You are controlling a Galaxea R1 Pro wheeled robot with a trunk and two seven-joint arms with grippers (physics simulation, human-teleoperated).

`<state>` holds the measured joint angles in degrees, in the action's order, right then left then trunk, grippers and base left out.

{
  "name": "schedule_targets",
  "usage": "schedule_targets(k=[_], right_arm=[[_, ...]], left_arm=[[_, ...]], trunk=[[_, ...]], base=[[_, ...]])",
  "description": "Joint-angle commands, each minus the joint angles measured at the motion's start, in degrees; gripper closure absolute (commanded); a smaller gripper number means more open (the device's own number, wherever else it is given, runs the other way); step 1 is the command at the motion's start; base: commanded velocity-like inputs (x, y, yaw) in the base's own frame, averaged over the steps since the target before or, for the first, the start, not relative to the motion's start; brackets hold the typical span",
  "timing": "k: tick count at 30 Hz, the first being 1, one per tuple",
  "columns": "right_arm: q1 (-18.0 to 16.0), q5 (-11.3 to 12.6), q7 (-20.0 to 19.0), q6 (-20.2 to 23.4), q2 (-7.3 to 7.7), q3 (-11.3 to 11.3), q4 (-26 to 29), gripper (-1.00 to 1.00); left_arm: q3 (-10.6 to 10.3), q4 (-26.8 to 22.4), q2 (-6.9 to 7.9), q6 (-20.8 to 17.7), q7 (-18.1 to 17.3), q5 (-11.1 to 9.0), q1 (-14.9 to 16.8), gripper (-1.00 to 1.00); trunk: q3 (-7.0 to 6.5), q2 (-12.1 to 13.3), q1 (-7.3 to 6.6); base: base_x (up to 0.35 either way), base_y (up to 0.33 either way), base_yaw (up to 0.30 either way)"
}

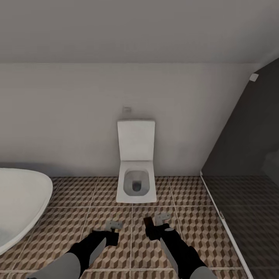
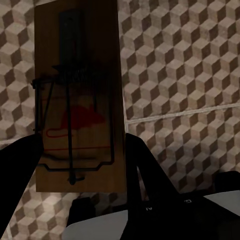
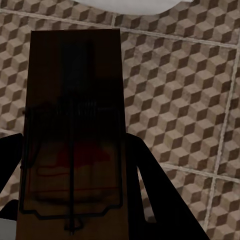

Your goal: Take the four mousetraps from the cabinet in the bathroom and place them on the bathroom floor. Make sure all four end up on the same floor surface, and ensure that at least two of them are either under or directly next to the same bathroom sink.

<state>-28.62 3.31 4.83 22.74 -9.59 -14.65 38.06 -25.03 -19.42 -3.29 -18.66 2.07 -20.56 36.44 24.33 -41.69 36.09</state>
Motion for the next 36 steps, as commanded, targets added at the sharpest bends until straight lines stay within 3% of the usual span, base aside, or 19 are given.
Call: schedule_targets(k=[1,36], right_arm=[[-0.03,0.52,0.44,0.29,0.03,-0.27,0.09,1.00],[-0.03,0.47,0.44,0.20,0.01,-0.46,0.09,1.00]], left_arm=[[-0.39,-0.09,0.04,-0.24,0.22,-0.45,0.04,1.00],[-0.38,-0.09,-0.03,-0.24,0.22,-0.45,0.04,1.00]], trunk=[[0.34,-0.48,0.23],[9.81,-14.51,7.92]], base=[[0.000,0.000,0.000],[0.000,0.000,0.000]])
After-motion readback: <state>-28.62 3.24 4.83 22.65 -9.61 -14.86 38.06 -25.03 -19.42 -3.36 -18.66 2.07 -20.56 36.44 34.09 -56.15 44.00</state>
